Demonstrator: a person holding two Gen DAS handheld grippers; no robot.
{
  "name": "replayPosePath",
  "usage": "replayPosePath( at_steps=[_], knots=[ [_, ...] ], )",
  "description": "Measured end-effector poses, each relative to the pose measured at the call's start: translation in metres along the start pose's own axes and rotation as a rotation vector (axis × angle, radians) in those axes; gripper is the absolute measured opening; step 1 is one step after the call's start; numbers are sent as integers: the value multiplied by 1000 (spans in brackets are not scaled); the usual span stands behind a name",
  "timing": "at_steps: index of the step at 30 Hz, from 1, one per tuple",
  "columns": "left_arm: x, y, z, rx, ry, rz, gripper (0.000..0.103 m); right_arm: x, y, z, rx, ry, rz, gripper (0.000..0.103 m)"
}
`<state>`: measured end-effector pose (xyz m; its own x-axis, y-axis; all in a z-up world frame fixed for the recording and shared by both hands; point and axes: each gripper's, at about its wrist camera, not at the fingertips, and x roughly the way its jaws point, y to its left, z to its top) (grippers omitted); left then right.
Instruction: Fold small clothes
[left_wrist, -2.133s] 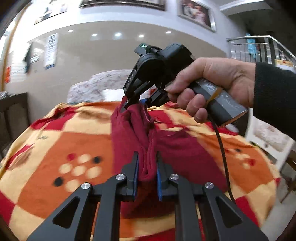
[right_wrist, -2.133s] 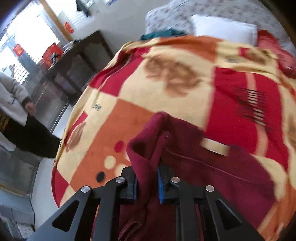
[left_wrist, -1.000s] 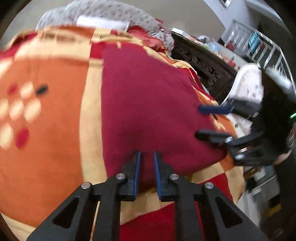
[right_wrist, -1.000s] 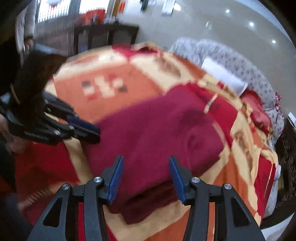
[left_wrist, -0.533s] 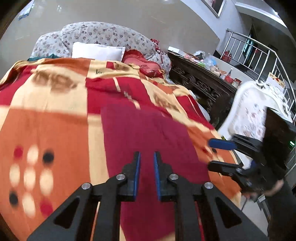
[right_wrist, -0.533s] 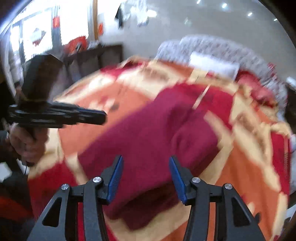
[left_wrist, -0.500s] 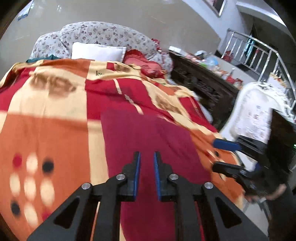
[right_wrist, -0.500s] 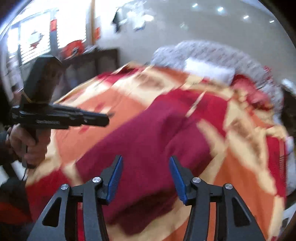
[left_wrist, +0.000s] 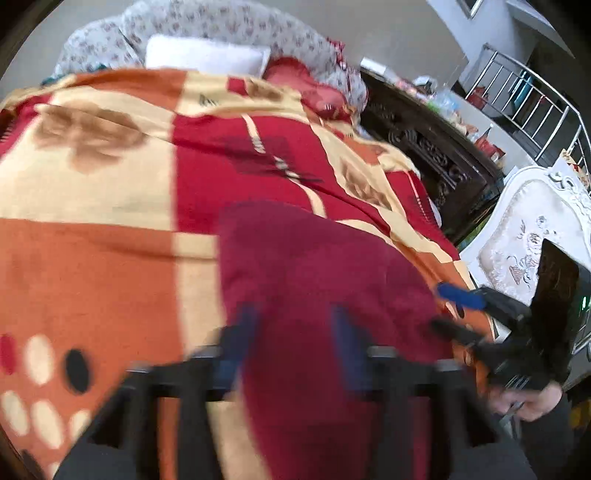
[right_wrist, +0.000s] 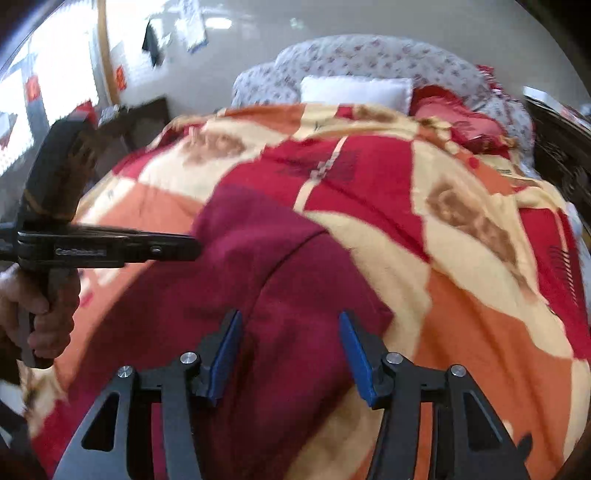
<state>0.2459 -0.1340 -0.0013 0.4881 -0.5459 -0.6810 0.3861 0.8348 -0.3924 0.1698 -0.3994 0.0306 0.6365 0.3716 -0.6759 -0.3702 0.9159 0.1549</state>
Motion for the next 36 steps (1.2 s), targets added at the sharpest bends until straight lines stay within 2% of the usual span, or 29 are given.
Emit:
replayPosePath(
  at_steps=[2, 4, 6, 9, 10, 12, 14, 16, 18, 20, 22, 25, 29, 33, 36],
  knots=[
    [-15, 8, -15, 30, -14, -1, 66, -20, -7, -10, 88, -29, 37, 83],
    [-15, 14, -31, 33, 16, -38, 66, -29, -15, -23, 191, -24, 143, 87],
    [-8, 20, -46, 6, 50, -118, 66, -23, -20, -40, 294, 7, 240, 87],
    [6, 24, -55, -75, 89, -261, 68, -2, -22, -60, 372, 80, 288, 87],
    [10, 23, -58, -93, 101, -281, 73, 3, -24, -67, 390, 90, 293, 87],
    [23, 20, -60, -119, 126, -308, 77, 16, -31, -76, 466, 92, 340, 92],
    [26, 17, -60, -127, 107, -303, 77, 18, -38, -81, 526, 43, 378, 96],
    [26, 17, -60, -155, 91, -304, 77, 18, -37, -79, 541, 22, 446, 95],
    [23, 21, -63, -186, 69, -304, 56, 21, -30, -79, 516, 44, 420, 84],
    [19, 25, -65, -211, 44, -307, 43, 22, -27, -80, 511, 46, 399, 64],
    [6, 24, -68, -215, 14, -307, 37, 13, -20, -76, 482, 20, 387, 54],
    [-29, 16, -70, -170, -51, -265, 36, -8, 2, -63, 413, -28, 363, 50],
    [-95, 39, -61, -153, -160, -208, 36, -18, 51, -27, 320, -67, 413, 49],
    [-135, 73, -43, -127, -215, -107, 36, 11, 98, 10, 282, -72, 479, 50],
    [-135, 104, -34, -142, -220, -48, 36, 47, 116, 24, 298, -50, 509, 49]
  ],
)
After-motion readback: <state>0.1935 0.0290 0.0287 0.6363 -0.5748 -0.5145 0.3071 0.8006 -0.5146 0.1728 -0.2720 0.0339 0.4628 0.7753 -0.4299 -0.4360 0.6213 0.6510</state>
